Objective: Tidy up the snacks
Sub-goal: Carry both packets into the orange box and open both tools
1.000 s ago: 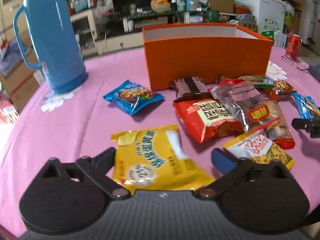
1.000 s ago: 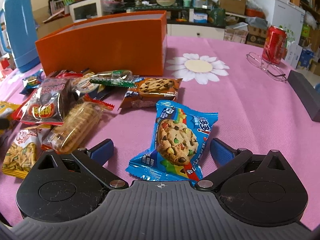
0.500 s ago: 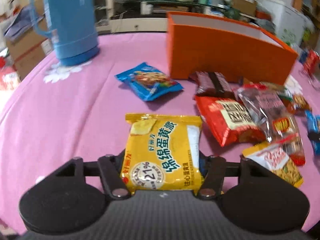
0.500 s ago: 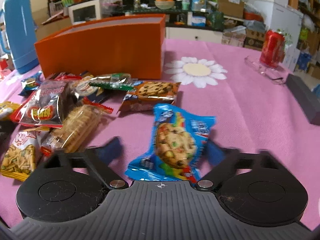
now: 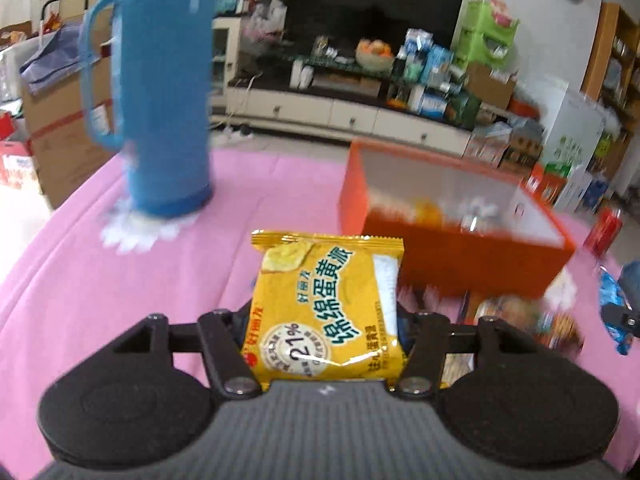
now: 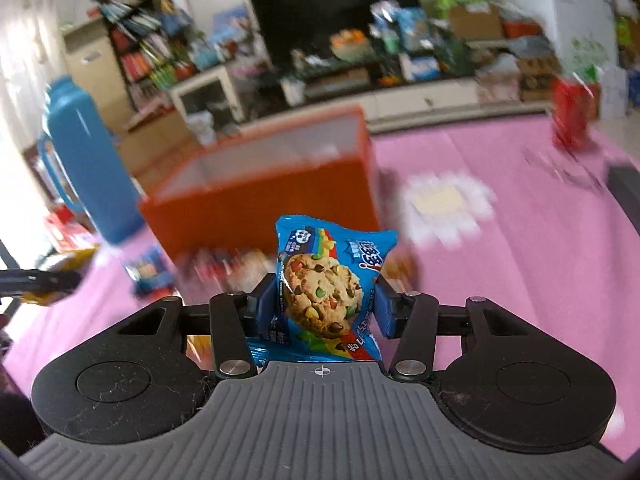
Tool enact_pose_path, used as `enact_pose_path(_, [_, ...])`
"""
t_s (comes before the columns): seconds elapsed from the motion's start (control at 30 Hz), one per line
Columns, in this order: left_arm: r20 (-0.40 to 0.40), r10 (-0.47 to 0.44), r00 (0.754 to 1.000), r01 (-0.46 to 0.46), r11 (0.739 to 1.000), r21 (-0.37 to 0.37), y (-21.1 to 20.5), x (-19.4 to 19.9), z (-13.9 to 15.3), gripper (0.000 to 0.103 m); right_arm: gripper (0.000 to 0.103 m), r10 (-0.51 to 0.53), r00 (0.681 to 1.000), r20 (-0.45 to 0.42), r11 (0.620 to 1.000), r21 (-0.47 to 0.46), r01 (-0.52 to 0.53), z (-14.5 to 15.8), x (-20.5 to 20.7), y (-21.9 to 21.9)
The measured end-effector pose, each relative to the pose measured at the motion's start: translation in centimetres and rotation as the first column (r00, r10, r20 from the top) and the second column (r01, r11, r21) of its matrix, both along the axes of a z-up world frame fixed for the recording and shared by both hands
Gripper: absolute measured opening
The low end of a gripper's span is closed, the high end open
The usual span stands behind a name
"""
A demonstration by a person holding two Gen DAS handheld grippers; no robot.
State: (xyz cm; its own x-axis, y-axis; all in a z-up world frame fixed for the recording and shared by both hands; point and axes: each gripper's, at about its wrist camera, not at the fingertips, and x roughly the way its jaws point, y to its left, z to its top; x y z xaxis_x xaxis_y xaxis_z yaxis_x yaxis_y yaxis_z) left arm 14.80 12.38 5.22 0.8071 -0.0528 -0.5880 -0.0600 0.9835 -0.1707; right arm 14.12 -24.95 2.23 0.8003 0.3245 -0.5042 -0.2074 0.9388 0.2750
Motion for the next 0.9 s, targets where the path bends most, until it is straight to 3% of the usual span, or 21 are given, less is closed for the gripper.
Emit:
enact_pose_path(0.2, [0.045,-0.041,0.998,0.041,0.999,-0.017,-2.1,9.6,1.4,0.058,0.028,0.067,0.992,0.109,0.994,-0.089,-0.057,4.3,9.0,3.7])
enact_pose_path(0.4, [0.020,-0.098,0.995,0.097,0.995,0.018,-5.0,17.6,-0.7,0.060,0.028,0.125,0.989,0.082,0.980,-0.165,-0.110,3.6,18.3,7.6])
enact_pose_path(0.43, [0.011,-0.103,0.995,0.102,0.994,0.023,-5.2,18.3,-1.2,0.063,0.028,0.132,0.989,0.068,0.978,-0.170,-0.119,3.0,19.3,8.2])
enact_pose_path(0.47, [0.001,-0.102,0.995,0.102,0.994,0.026,-5.4,18.7,-1.6,0.076,0.029,0.141,0.989,0.049,0.975,-0.177,-0.131,2.3,20.4,8.8])
enact_pose_path(0.57, [0.030,-0.127,0.991,0.126,0.991,0.038,-5.7,17.6,-1.3,0.085,0.041,0.157,0.988,0.012,0.974,-0.168,-0.153,0.8,21.8,9.8])
enact_pose_path(0.67, [0.090,-0.114,0.989,0.103,0.988,0.110,-5.9,14.7,0.0,0.099,0.071,0.159,0.985,0.063,0.976,-0.160,-0.147,1.5,20.4,9.7])
enact_pose_path(0.7, [0.105,-0.111,0.988,0.096,0.986,0.136,-6.1,13.6,0.5,0.099,0.076,0.153,0.985,0.083,0.977,-0.165,-0.137,1.9,19.6,9.6])
enact_pose_path(0.9, [0.138,-0.130,0.982,0.105,0.980,0.171,-7.0,6.4,2.3,0.100,0.092,0.167,0.976,0.141,0.972,-0.192,-0.138,4.3,13.0,7.9])
